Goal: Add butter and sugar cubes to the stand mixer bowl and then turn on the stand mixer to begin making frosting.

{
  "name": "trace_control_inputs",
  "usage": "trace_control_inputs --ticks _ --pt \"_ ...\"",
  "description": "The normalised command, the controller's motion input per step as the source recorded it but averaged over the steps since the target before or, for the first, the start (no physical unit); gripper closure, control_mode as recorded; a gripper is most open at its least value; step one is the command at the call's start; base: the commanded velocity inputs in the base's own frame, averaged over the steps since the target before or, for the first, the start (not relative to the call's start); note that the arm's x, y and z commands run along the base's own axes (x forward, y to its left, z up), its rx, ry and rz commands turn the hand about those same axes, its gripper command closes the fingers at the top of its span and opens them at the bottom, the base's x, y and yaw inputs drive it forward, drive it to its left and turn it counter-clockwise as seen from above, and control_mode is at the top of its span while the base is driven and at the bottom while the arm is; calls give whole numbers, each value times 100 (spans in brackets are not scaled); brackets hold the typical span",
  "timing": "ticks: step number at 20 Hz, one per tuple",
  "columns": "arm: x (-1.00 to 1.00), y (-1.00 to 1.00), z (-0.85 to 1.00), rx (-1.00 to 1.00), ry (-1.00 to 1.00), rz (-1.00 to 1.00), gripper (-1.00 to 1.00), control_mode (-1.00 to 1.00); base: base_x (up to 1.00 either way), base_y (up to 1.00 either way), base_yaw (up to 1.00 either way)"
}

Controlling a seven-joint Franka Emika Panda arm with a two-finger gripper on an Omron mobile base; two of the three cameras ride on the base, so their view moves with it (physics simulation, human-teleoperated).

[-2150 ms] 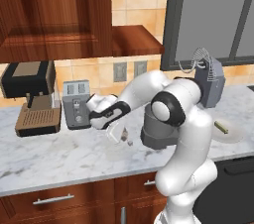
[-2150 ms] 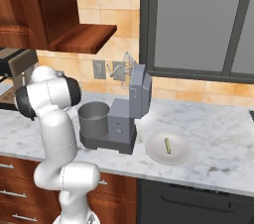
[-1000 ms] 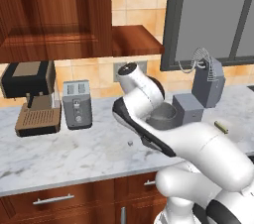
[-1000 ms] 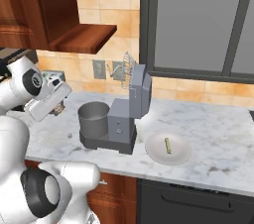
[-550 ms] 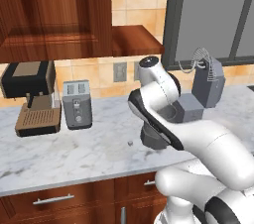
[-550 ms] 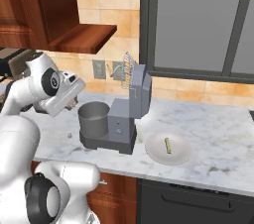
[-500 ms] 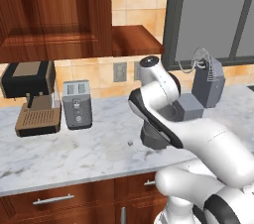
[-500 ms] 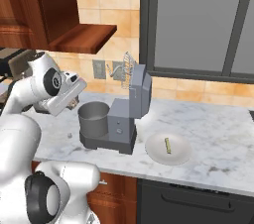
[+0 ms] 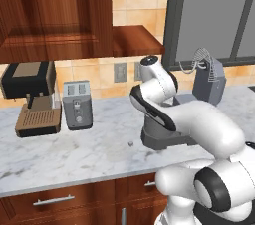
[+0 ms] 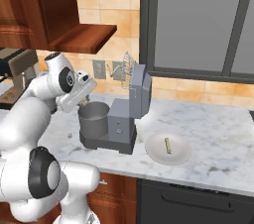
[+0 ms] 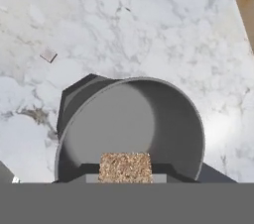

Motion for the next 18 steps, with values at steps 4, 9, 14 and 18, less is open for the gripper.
trace_control_inputs --ticks 4,9,14,18 --pt "20 -25 -56 0 11 -4 100 -100 0 0 0" --pt "18 -15 -49 0 7 -2 100 -100 0 0 0" --pt "14 -4 -43 0 6 -1 -100 -100 0 0 0" --pt "3 0 -11 0 1 0 -100 -100 0 0 0"
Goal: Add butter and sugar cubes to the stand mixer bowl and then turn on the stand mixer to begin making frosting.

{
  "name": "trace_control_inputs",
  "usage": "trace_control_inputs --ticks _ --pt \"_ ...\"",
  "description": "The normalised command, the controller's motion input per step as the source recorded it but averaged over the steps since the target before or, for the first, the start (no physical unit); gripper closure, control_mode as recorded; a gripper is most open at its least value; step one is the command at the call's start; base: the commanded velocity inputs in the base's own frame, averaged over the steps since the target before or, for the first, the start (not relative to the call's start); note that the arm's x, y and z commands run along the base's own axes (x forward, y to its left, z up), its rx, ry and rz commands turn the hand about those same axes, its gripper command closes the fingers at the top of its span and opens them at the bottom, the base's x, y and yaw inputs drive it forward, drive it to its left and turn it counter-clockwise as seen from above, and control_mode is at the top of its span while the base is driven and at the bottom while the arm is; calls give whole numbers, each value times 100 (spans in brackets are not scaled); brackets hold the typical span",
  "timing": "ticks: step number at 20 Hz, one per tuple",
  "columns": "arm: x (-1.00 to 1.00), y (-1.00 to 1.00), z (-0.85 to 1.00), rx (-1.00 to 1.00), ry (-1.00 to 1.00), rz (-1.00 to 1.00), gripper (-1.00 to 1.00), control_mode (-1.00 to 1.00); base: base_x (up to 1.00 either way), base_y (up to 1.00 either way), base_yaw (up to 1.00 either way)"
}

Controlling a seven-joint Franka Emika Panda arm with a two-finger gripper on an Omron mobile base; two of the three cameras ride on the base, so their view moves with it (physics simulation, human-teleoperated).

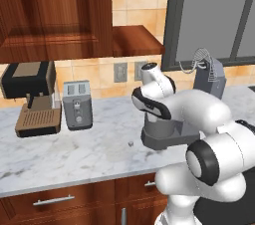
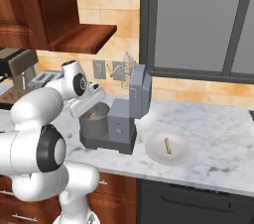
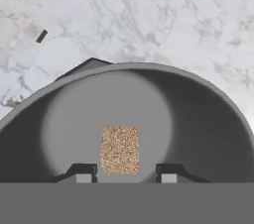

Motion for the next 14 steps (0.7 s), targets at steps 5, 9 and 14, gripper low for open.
trace_control_inputs --ticks 5,9,14 --pt "-12 0 15 3 -3 0 -100 -100 0 0 0" --pt "-40 3 84 9 -18 0 -100 -100 0 0 0" --pt "-56 30 76 1 -16 4 -100 -100 0 0 0"
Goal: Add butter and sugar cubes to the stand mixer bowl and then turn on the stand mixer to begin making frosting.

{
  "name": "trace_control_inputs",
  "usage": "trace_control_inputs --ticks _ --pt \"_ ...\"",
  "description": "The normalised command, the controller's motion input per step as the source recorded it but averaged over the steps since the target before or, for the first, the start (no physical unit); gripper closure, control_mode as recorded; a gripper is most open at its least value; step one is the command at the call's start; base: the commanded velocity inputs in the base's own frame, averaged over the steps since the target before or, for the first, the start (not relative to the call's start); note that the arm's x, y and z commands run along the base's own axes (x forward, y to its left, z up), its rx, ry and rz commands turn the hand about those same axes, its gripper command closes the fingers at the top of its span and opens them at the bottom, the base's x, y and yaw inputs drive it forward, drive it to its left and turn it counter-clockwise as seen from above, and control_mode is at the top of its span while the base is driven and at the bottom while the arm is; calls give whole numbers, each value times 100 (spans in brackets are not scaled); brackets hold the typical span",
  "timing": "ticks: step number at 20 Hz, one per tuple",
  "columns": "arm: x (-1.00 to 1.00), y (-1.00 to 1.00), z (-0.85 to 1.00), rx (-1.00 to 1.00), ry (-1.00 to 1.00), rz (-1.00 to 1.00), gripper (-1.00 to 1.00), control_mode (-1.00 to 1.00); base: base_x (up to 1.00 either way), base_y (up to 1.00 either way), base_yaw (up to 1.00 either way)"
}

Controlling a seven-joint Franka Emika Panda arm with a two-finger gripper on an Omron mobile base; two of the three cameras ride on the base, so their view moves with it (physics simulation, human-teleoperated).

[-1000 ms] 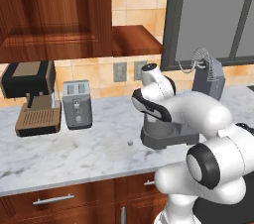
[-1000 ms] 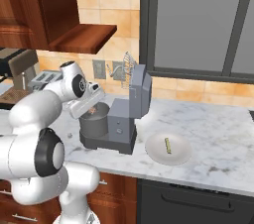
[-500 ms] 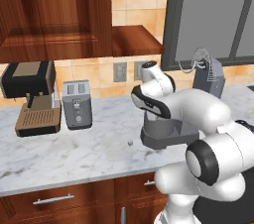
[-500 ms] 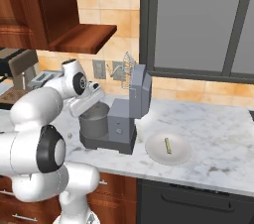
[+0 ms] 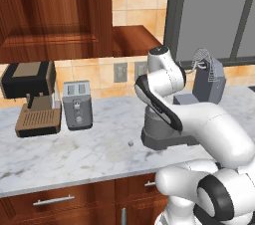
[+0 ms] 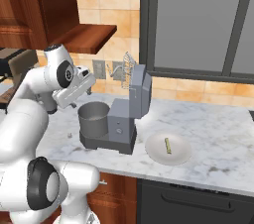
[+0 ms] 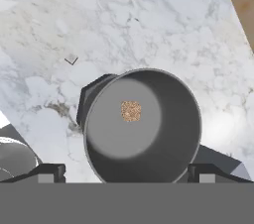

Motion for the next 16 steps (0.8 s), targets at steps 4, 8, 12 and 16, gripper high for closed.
trace_control_inputs --ticks 4,8,12,16 --pt "-69 66 6 -5 0 25 -100 -100 0 0 0" --pt "-69 68 0 -7 0 29 -100 -100 0 0 0" --pt "-41 62 -4 -8 0 22 -100 -100 0 0 0" --pt "1 46 -32 -14 5 2 -100 -100 0 0 0"
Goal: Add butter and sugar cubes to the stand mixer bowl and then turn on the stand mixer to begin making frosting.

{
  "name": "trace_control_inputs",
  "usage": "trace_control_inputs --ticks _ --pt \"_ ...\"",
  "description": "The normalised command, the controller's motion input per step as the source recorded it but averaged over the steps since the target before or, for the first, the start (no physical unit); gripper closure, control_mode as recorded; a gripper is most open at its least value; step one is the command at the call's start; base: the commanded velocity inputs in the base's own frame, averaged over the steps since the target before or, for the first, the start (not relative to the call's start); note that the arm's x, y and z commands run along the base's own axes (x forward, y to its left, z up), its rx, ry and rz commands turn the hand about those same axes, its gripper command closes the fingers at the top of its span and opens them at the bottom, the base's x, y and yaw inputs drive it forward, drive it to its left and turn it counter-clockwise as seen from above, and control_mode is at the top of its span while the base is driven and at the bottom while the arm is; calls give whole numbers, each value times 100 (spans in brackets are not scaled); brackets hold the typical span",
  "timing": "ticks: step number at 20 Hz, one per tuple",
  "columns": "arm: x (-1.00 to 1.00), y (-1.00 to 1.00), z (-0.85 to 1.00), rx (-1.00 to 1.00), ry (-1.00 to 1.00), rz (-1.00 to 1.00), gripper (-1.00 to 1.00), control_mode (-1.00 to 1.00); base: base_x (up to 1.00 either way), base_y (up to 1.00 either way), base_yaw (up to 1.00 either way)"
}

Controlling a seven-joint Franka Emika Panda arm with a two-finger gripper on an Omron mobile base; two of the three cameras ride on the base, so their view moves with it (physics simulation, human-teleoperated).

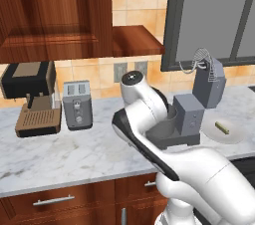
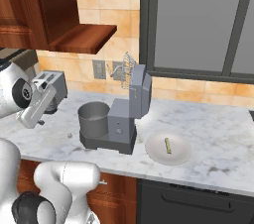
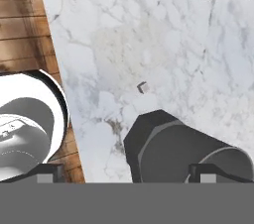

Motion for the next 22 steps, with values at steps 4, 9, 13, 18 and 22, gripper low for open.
trace_control_inputs --ticks 4,9,13,18,22 --pt "19 18 -42 -13 10 0 -100 -100 0 0 0" --pt "27 6 -46 -11 11 0 -100 -100 0 0 0" --pt "15 0 -39 -8 11 0 -100 -100 0 0 0" --pt "11 -2 -47 -6 10 0 -100 -100 0 0 0" --pt "15 0 -39 0 5 1 -100 -100 0 0 0"
